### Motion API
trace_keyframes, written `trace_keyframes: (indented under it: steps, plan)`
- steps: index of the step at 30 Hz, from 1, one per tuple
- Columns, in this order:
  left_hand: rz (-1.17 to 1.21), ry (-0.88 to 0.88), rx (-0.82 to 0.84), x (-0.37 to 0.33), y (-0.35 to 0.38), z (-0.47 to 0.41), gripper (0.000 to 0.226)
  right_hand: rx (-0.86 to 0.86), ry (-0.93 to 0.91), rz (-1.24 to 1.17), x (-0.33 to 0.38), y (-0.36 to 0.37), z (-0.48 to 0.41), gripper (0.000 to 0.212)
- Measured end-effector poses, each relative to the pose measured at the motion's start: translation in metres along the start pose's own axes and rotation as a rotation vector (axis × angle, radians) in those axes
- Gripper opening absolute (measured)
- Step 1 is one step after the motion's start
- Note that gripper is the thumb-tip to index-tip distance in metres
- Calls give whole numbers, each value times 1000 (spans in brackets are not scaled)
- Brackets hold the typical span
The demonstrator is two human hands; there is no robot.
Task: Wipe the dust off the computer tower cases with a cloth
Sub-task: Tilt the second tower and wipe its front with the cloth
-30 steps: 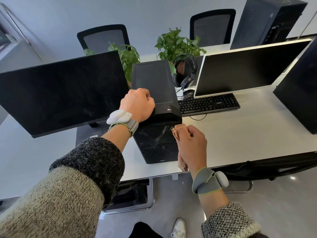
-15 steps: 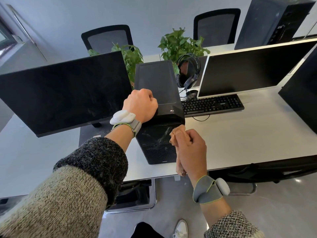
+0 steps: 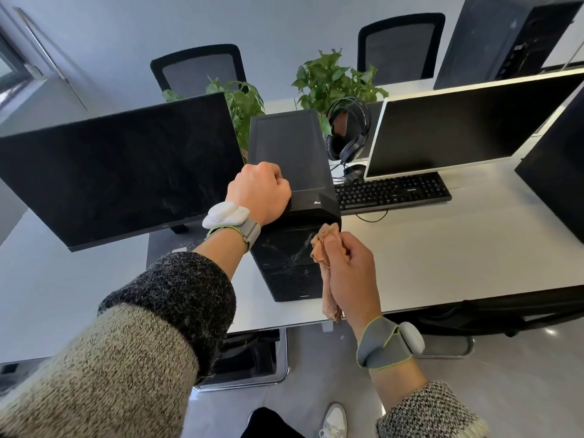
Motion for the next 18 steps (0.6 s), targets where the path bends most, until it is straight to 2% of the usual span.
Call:
trace_keyframes:
  steps: [4,10,15,18]
  plan:
    - [-4,3,-7,-1,-1,1,21,26,137,-11,-32,2,5,40]
    - [-2,-2,-8,-1,-1,1,21,-7,2,-28,0,-4,0,44]
    - [-1,2,-11,-1,-2,2,21,-4,131,2,-30,1,5,43]
    - [-3,3,-10,0,-1,0,21,-13,58,-4,-12,-2,4,43]
Point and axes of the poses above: each hand's wrist, its own z-axis away from the middle knuckle, its own y-axis out of the palm, x = y × z, the point moved 10 cm from there along -z, towards the middle knuckle, and after that the axes turned 3 degrees about -x, right-handed, at the moved point
